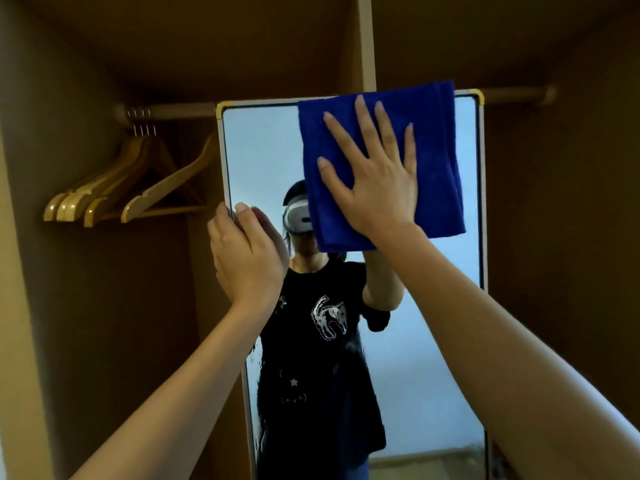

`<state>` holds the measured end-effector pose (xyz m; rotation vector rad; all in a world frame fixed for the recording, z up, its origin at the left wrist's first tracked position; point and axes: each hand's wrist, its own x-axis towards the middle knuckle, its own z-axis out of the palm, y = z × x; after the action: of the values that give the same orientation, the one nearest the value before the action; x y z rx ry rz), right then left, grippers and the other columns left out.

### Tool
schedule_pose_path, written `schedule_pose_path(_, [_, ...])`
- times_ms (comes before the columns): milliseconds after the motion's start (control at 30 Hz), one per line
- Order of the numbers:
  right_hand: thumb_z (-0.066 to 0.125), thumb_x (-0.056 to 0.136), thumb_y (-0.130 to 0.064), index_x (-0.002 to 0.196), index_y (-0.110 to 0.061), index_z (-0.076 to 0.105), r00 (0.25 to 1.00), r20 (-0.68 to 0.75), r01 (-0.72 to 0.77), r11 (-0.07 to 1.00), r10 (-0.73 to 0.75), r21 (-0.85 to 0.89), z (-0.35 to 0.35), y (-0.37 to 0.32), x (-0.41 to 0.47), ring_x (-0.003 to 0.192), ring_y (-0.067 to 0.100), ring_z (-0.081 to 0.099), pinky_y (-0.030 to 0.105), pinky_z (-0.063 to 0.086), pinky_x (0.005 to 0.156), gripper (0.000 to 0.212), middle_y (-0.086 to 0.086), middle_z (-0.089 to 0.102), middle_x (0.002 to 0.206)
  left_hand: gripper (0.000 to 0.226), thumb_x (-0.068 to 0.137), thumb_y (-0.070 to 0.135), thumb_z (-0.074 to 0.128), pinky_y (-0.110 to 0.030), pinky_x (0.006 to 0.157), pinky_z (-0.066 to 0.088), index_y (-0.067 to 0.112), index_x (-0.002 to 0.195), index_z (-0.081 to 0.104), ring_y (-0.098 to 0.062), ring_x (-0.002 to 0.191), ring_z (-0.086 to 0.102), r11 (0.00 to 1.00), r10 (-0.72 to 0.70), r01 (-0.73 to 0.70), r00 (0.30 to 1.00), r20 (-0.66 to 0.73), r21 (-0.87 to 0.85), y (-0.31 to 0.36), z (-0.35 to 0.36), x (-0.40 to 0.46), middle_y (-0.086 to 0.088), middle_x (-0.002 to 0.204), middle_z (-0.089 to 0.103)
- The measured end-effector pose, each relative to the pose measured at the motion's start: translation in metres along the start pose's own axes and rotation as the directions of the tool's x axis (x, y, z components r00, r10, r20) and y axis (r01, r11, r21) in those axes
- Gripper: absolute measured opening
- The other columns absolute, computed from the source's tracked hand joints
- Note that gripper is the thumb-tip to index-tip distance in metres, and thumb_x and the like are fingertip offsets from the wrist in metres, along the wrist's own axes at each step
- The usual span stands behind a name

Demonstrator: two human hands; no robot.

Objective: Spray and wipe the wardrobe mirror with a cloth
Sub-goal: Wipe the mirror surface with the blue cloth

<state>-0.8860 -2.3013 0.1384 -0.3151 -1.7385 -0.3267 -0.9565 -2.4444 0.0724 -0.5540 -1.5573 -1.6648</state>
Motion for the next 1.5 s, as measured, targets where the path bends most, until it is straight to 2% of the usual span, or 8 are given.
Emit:
schedule_pose_path(167, [0.02, 0.097, -0.064, 0.153, -0.043, 0.008, 0.997, -0.001, -0.082, 0.996, 0.082, 0.016, -0.01, 0.05, -0.006, 0.151, 0.018, -0.003, 0.05, -0.003, 0.12, 0.061, -0.005, 0.002, 0.164, 0.051, 0.104, 0.039, 0.026, -0.026, 0.097, 0.036, 0.01, 0.146, 0.035, -0.02, 0.129, 0.045, 0.999, -0.014, 0.014, 1.0, 0.007, -0.05, 0.0, -0.002, -0.001, -0.006, 0.145, 0.043])
schedule_pose_path(300, [0.017, 0.097, -0.064, 0.153, -0.044, 0.007, 0.989, 0.001, -0.15, 0.988, 0.15, 0.027, -0.014, 0.072, -0.012, 0.151, 0.018, -0.004, 0.05, -0.003, 0.12, 0.06, -0.005, 0.002, 0.164, 0.051, 0.104, 0.039, 0.025, -0.032, 0.107, 0.035, 0.013, 0.147, 0.033, -0.02, 0.134, 0.042, 0.998, -0.019, 0.02, 1.0, 0.016, -0.054, -0.001, -0.005, -0.002, -0.006, 0.147, 0.044])
schedule_pose_path(567, [0.014, 0.098, -0.061, 0.154, -0.039, 0.003, 0.971, 0.006, -0.239, 0.971, 0.239, 0.011, -0.004, 0.03, -0.028, 0.151, 0.023, -0.005, 0.054, -0.005, 0.119, 0.061, -0.001, 0.0, 0.164, 0.051, 0.103, 0.041, 0.02, -0.038, 0.108, 0.033, 0.017, 0.144, 0.039, -0.022, 0.132, 0.045, 0.995, -0.078, 0.079, 0.997, 0.009, -0.056, 0.003, -0.007, -0.004, -0.004, 0.142, 0.05])
schedule_pose_path(933, [0.015, 0.099, -0.057, 0.155, -0.034, -0.003, 0.997, 0.079, 0.011, 0.999, -0.015, 0.053, 0.017, -0.091, -0.012, 0.15, 0.025, -0.013, 0.055, -0.01, 0.117, 0.063, 0.002, -0.008, 0.164, 0.054, 0.102, 0.047, 0.018, -0.041, 0.096, 0.047, 0.015, 0.13, 0.052, -0.02, 0.11, 0.06, 0.985, -0.105, 0.105, 0.994, 0.009, -0.137, 0.011, -0.016, -0.006, 0.0, 0.118, 0.063])
schedule_pose_path(1167, [0.018, 0.1, -0.058, 0.155, -0.035, 0.001, 0.988, 0.108, 0.111, 0.994, -0.113, 0.026, 0.018, -0.085, -0.051, 0.15, 0.023, -0.01, 0.053, -0.006, 0.119, 0.062, 0.001, -0.005, 0.164, 0.054, 0.103, 0.046, 0.018, -0.019, 0.075, 0.043, 0.015, 0.114, 0.06, -0.004, 0.088, 0.062, 0.967, -0.119, 0.117, 0.993, 0.005, -0.225, 0.015, -0.016, -0.008, 0.005, 0.096, 0.066])
schedule_pose_path(1300, [0.026, 0.099, -0.057, 0.154, -0.038, 0.012, 0.992, 0.074, 0.101, 0.994, -0.104, 0.05, 0.016, -0.059, -0.07, 0.151, 0.02, -0.001, 0.053, -0.001, 0.12, 0.06, 0.0, 0.005, 0.164, 0.048, 0.102, 0.047, 0.019, -0.028, 0.072, 0.046, 0.015, 0.093, 0.055, -0.011, 0.069, 0.058, 0.971, -0.115, 0.11, 0.993, -0.013, -0.212, 0.01, -0.013, -0.007, 0.006, 0.073, 0.056])
schedule_pose_path(1433, [0.029, 0.099, -0.058, 0.153, -0.04, 0.016, 0.997, 0.061, 0.037, 0.999, -0.039, 0.039, 0.012, -0.027, -0.076, 0.151, 0.019, 0.003, 0.052, -0.001, 0.12, 0.059, -0.002, 0.008, 0.164, 0.053, 0.103, 0.046, 0.018, -0.029, 0.094, 0.044, 0.012, 0.118, 0.056, -0.009, 0.103, 0.059, 0.976, -0.127, 0.119, 0.991, -0.033, -0.182, 0.01, -0.009, -0.009, 0.005, 0.104, 0.063])
schedule_pose_path(1500, [0.029, 0.099, -0.058, 0.153, -0.04, 0.016, 0.999, 0.052, 0.004, 1.0, -0.005, 0.027, 0.009, -0.008, -0.077, 0.151, 0.018, 0.004, 0.052, 0.0, 0.12, 0.059, -0.003, 0.009, 0.164, 0.051, 0.103, 0.045, 0.018, -0.025, 0.095, 0.038, 0.016, 0.128, 0.052, -0.002, 0.104, 0.049, 0.977, -0.132, 0.124, 0.991, -0.036, -0.171, 0.011, -0.007, -0.01, 0.013, 0.106, 0.054])
